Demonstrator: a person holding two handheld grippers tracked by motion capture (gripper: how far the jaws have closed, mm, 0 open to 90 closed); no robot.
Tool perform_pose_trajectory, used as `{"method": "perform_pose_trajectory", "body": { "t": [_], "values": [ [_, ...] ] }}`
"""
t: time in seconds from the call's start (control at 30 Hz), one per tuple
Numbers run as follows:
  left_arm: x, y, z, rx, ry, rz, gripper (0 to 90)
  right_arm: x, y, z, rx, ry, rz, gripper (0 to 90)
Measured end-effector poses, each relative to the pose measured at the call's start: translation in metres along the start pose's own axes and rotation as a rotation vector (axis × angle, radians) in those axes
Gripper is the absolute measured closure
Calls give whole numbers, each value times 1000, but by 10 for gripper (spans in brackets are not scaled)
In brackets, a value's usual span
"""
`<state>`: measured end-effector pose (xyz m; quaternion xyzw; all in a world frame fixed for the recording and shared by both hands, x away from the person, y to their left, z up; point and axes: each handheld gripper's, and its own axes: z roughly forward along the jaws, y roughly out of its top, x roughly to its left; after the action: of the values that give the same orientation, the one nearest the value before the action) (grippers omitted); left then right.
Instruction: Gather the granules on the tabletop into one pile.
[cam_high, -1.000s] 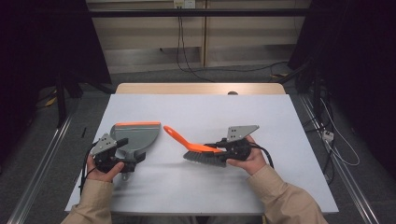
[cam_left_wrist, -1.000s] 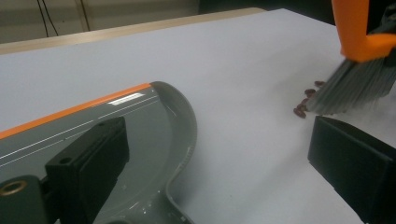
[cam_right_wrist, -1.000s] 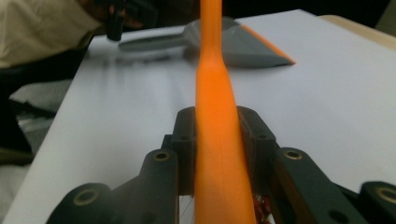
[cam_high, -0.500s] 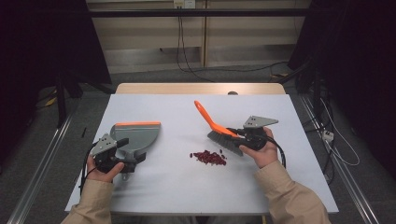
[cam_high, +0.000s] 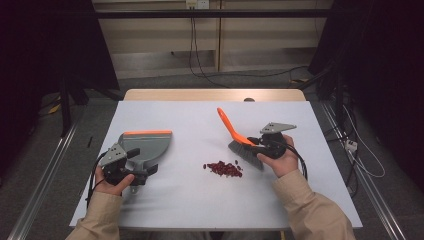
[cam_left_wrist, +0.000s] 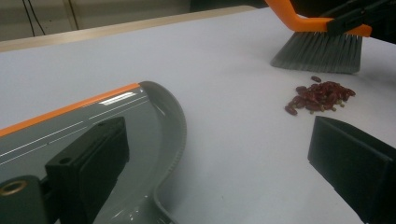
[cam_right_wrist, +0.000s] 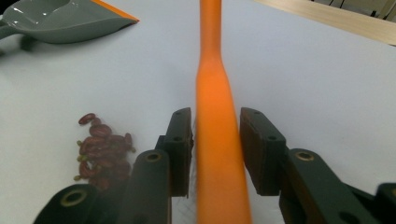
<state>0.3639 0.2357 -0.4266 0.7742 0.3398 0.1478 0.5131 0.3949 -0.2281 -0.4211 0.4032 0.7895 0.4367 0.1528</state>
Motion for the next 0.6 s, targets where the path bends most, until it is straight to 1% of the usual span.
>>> {"method": "perform_pose_trajectory", "body": {
  "t": [0.03, 0.07, 0.1, 0.17, 0.2, 0.27, 0.33, 0.37, 0.4, 0.43, 0.47, 0.5, 0.57, 0.6],
  "values": [
    [0, 0, 0, 5, 0, 11, 52, 1, 3, 0, 15, 1, -1, 652],
    [-1, 0, 1, 2, -5, 3, 52, 2, 7, 1, 36, -8, -8, 664],
    [-1, 0, 1, 2, -6, 4, 52, 4, 11, 3, 71, -12, -18, 669],
    [-2, 0, 2, -2, -8, 4, 52, 6, 17, 5, 112, -13, -6, 679],
    [-2, 0, 1, 1, -10, 8, 52, 8, 20, 6, 144, -18, -2, 682],
    [-2, 0, 2, 4, -14, 9, 52, 10, 26, 9, 204, -41, -23, 684],
    [-2, 0, 2, 3, -17, 5, 52, 12, 29, 12, 253, -52, -4, 692],
    [-2, 0, 2, 1, -18, 5, 52, 13, 31, 14, 282, -63, -2, 704],
    [-2, 0, 2, -1, -19, 4, 52, 14, 32, 16, 292, -69, -9, 712],
    [-2, 0, 2, -6, -19, 0, 52, 14, 33, 16, 300, -79, 12, 713],
    [-2, 0, 2, -5, -19, 0, 52, 14, 34, 16, 304, -88, 22, 714],
    [-2, 0, 2, -5, -21, 0, 52, 14, 34, 16, 300, -88, 35, 714],
    [-2, 0, 1, -6, -17, -5, 52, 14, 34, 16, 282, -96, 79, 715],
    [-1, 0, 1, -5, -17, -2, 52, 15, 34, 15, 265, -101, 97, 715]
  ]
}}
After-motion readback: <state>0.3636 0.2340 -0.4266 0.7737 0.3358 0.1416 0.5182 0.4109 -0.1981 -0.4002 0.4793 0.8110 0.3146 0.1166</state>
